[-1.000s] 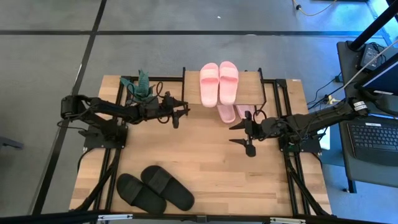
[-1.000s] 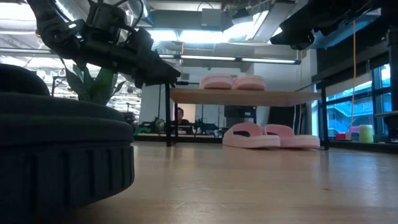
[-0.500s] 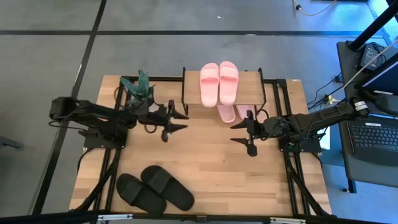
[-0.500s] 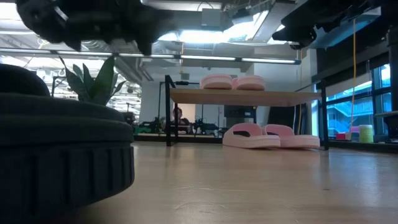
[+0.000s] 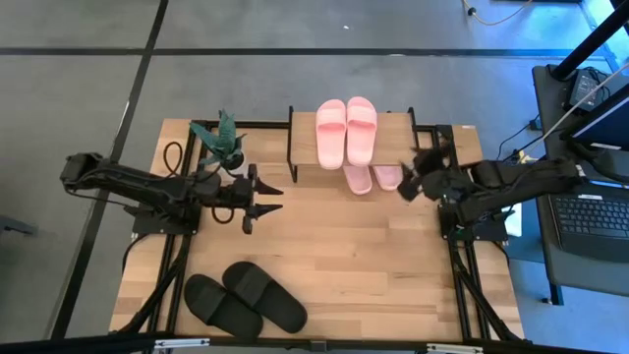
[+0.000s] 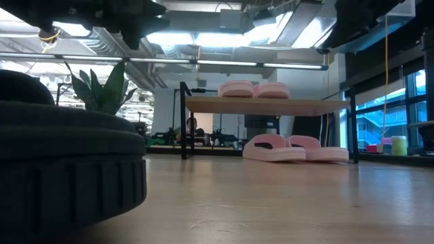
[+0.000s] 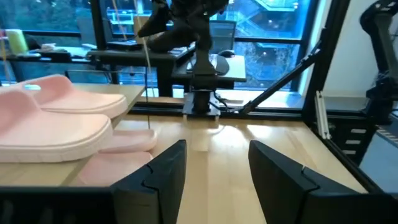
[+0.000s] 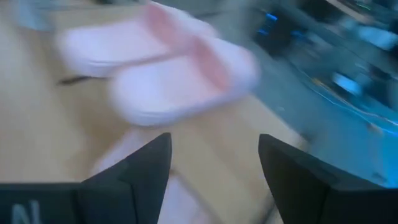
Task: Pick and place slides into the shelf
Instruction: Adjust the shelf
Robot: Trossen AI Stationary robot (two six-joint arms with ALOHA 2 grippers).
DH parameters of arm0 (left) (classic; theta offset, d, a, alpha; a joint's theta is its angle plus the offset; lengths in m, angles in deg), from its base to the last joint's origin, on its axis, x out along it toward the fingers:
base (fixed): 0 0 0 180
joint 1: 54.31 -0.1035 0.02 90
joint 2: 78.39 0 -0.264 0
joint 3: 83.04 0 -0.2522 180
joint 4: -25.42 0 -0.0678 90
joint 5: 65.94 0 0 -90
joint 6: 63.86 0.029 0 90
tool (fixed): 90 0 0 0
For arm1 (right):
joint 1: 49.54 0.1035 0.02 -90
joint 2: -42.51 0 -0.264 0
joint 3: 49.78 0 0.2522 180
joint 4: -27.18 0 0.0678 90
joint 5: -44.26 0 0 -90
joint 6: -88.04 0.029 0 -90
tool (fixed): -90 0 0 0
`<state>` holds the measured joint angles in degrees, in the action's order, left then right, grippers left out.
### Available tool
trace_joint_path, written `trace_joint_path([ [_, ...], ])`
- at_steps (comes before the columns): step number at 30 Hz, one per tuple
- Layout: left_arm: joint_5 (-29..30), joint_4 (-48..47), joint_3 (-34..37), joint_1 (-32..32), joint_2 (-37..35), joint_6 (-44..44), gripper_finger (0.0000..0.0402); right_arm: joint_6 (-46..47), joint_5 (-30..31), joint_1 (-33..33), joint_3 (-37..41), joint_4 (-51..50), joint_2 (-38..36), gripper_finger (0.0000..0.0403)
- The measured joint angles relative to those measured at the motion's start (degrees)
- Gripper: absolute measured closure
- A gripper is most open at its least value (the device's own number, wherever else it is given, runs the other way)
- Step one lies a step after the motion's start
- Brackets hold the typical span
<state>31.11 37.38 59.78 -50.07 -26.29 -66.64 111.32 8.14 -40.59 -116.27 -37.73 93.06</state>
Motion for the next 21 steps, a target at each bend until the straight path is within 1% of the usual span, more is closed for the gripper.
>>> trace_joint_path([
  [4,1.01,0.34,0.0,0.99,-0.09,0.35,0.0235,1.78,3.81,-6.22,-1.04,-3.78,0.07,0.0161],
  [6,0.57,0.18,0.0,1.72,-0.74,0.31,0.0235,2.1,3.07,-10.29,-0.79,-3.55,0.09,0.0161],
  [8,-1.06,1.13,-0.02,2.79,-1.5,0.29,0.0235,3.25,1.45,-14.32,-0.28,-4.08,0.39,0.0161],
  [13,-5.39,3.26,0.0,6.29,-3.65,0.26,0.0235,5.11,0.94,-23.41,-0.15,-6.51,2.39,0.0161],
  [17,-5.68,3.46,0.0,9.16,-4.83,0.24,0.0235,5.03,-1.79,-28.27,-0.15,-5.62,5.56,0.0161],
  [21,-5.68,3.38,0.0,11.64,-5.03,0.31,0.0235,4.95,-2.58,-32.08,-0.15,-5.52,9.88,0.0161],
])
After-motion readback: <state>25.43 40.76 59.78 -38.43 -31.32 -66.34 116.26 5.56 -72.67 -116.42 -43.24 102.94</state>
